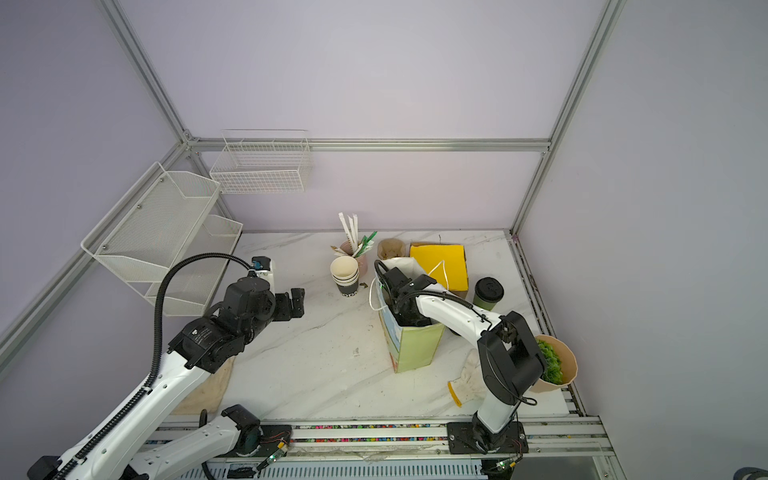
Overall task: Pack the takeout coffee
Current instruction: 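Push the tan carrier down inside the paper bag with the right gripper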
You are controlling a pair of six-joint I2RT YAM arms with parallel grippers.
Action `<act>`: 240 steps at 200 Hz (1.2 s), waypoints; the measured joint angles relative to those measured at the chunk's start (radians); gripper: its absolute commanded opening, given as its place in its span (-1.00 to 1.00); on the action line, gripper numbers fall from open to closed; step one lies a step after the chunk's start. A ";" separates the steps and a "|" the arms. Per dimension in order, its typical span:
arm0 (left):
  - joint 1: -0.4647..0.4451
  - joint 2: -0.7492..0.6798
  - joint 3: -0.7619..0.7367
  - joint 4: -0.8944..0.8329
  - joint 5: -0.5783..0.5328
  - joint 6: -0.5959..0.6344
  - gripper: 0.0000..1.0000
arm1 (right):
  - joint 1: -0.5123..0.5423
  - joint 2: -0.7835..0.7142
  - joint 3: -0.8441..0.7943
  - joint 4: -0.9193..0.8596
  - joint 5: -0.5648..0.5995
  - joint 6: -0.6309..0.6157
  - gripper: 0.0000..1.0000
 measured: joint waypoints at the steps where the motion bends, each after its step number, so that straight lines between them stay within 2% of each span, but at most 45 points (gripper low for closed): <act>1: 0.000 0.000 0.000 0.000 0.000 0.000 1.00 | 0.000 0.000 0.000 0.000 0.000 0.000 0.63; 121: 0.000 0.001 0.000 0.000 0.002 0.000 0.99 | 0.000 -0.013 0.060 -0.012 0.008 0.007 0.94; 240: 0.002 0.009 0.000 0.000 0.003 0.000 0.99 | -0.002 -0.024 0.189 -0.011 0.021 -0.024 0.95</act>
